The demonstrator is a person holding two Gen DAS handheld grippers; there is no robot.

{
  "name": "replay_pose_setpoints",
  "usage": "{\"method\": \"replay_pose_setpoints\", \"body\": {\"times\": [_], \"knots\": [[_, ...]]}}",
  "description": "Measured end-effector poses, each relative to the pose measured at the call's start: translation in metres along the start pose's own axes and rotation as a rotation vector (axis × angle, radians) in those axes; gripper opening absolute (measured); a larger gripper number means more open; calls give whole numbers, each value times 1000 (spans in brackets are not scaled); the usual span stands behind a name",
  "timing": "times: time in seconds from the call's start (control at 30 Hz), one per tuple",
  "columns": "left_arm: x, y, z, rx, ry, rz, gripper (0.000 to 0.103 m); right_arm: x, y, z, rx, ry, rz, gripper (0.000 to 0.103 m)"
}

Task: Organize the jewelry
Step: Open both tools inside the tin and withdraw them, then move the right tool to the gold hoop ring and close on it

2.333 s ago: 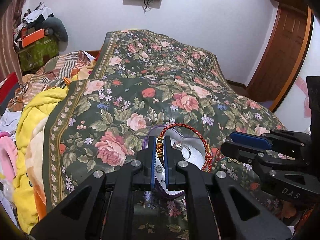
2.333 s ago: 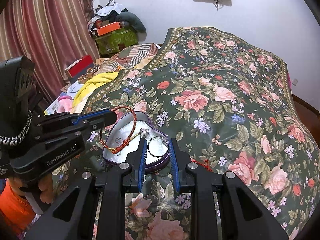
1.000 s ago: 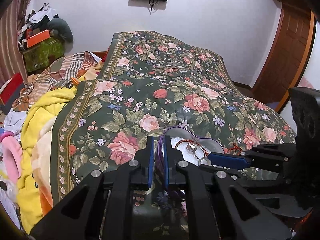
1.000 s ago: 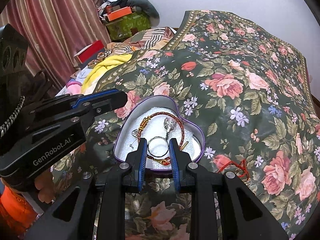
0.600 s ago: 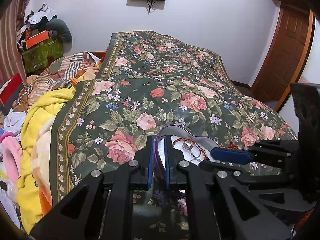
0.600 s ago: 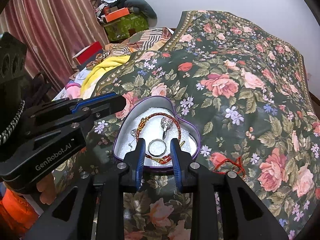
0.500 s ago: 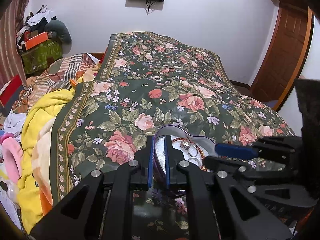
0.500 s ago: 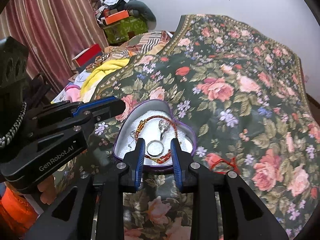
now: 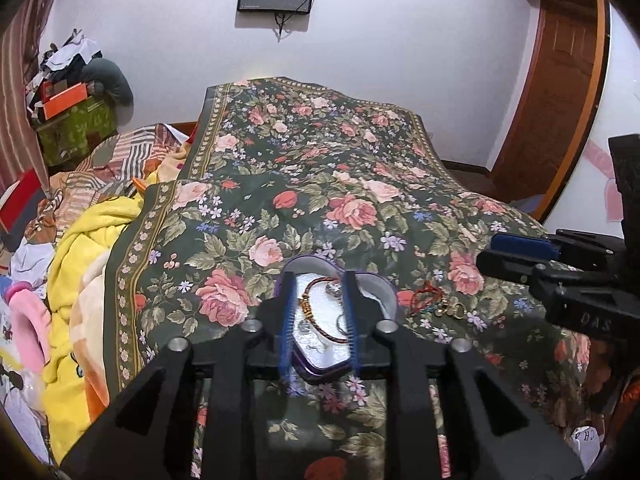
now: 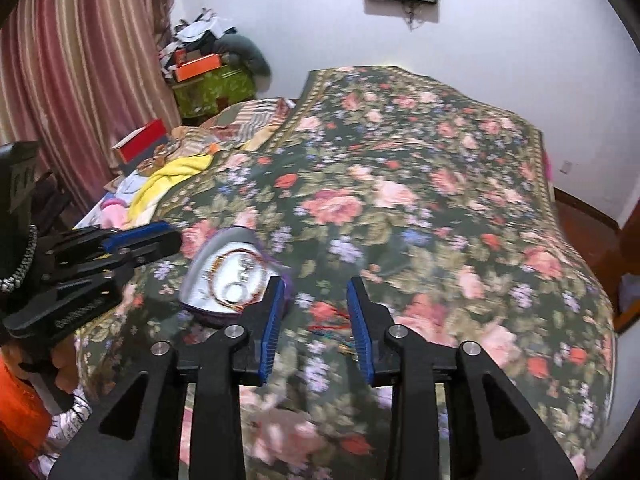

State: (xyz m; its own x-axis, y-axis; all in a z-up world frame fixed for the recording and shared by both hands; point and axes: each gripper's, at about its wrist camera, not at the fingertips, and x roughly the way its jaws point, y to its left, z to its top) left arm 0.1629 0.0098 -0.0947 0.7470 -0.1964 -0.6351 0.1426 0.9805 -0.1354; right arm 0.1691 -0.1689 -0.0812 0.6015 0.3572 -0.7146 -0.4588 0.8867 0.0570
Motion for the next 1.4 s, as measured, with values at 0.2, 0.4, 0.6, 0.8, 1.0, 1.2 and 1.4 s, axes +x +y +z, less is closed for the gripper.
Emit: {"method": "replay_pose_setpoints", "body": {"times": [0.2, 0.4, 0.6, 0.8, 1.0, 1.2, 1.4], "knots": [[-4, -12, -2, 15, 6, -22, 31, -7, -25, -13, 31, 29, -59, 31], [1, -22, -7, 29, 28, -41, 33, 1, -29, -30, 21, 92, -65, 31], [6, -25, -12, 29, 49, -55, 33, 21, -30, -40, 24, 163, -45, 31], [16, -27, -18, 30, 78, -73, 33, 39, -34, -47, 42, 227, -22, 31], [25, -29, -22, 37, 102, -83, 33, 54, -35, -52, 45, 281, -9, 31], [31, -31, -23, 35, 115, -89, 33, 60, -33, -49, 35, 269, 7, 31], [30, -32, -23, 31, 117, -91, 33, 64, -29, -48, 15, 258, 15, 31]]}}
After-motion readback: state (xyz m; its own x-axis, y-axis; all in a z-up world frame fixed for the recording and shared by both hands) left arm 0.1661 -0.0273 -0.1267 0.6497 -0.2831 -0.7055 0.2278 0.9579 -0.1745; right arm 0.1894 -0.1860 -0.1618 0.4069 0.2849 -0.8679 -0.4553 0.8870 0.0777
